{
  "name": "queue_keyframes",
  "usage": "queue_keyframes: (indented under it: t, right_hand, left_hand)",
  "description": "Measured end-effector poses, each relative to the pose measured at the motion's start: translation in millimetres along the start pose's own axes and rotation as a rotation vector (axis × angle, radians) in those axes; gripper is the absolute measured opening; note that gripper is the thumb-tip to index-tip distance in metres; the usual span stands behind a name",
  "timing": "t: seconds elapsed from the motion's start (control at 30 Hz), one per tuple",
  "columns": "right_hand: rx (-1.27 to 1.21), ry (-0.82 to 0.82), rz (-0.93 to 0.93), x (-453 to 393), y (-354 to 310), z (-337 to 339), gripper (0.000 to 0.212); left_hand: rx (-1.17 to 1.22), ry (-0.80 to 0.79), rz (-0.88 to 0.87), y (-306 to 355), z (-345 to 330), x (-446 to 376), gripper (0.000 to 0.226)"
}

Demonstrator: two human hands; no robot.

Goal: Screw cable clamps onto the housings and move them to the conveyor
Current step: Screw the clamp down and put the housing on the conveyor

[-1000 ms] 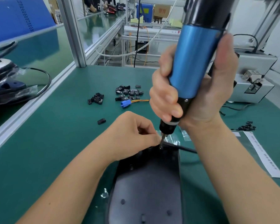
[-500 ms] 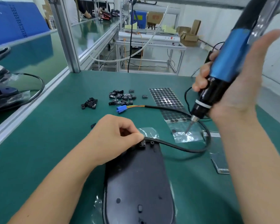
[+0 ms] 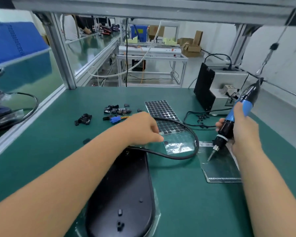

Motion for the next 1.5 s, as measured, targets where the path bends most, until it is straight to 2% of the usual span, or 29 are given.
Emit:
queue_keyframes:
  t: [0.1, 0.2, 0.27, 0.33, 0.4, 0.5, 0.57, 0.63, 0.7, 0.9, 1.07, 1.17, 1.27, 1.37, 1.5]
  right_hand:
    - [0.272, 0.128, 0.076, -5, 3, 12, 0.05]
    - [0.556, 0.337, 0.359, 2, -8, 15, 0.048]
    - [0.692, 0.414, 0.521, 11, -16, 8, 0.052]
    - [0.747, 0.385, 0.632, 19, -17, -1, 0.052]
    - [0.71, 0.289, 0.721, 27, -13, -11, 0.046]
    - [0.647, 0.007, 0.872, 43, -5, -33, 0.029]
    - [0.742, -0.32, 0.845, 52, 5, -50, 0.021]
    - [0.922, -0.629, 0.675, 57, 21, -62, 0.022]
    - [1.08, -0.76, 0.554, 57, 33, -65, 0.024]
    - [1.098, -0.737, 0.516, 53, 34, -64, 0.032]
    - [1.083, -0.567, 0.596, 45, 35, -56, 0.027]
    - [1.038, -0.534, 0.641, 45, 32, -55, 0.025]
    - [0.986, -0.532, 0.655, 46, 31, -56, 0.017]
    - [0.964, -0.549, 0.655, 48, 32, -56, 0.01]
    - [0.913, -0.558, 0.659, 51, 32, -56, 0.006]
  left_hand:
    - [-0.047, -0.13, 0.122, 14, -14, -23, 0.038]
    - [0.254, -0.211, 0.343, 8, -23, -38, 0.035]
    - [0.397, -0.221, 0.423, 2, -27, -46, 0.033]
    - [0.451, -0.231, 0.461, -2, -29, -48, 0.03]
    - [0.482, -0.241, 0.487, -5, -31, -48, 0.028]
    - [0.557, -0.256, 0.51, -5, -34, -48, 0.023]
    - [0.64, -0.262, 0.516, -1, -37, -49, 0.015]
    - [0.746, -0.297, 0.511, 5, -42, -49, 0.011]
    - [0.83, -0.329, 0.501, 9, -47, -51, 0.013]
    - [0.994, -0.299, 0.501, 20, -55, -56, 0.016]
    - [1.167, -0.154, 0.487, 27, -52, -56, 0.016]
    - [1.237, -0.125, 0.466, 24, -45, -51, 0.018]
    - [1.249, -0.14, 0.442, 23, -42, -43, 0.016]
    - [1.194, -0.074, 0.427, 20, -39, -36, 0.01]
    - [1.065, -0.016, 0.292, 18, -31, -31, 0.018]
Point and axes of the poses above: each hand's wrist, its own x-axis away from the middle knuckle, its own z-axis out of the back of the hand, y = z × x, the point moved 3 cm from there along -x, towards the middle knuckle, and after that the axes turned 7 degrees about -x, right-handed, at the moved point
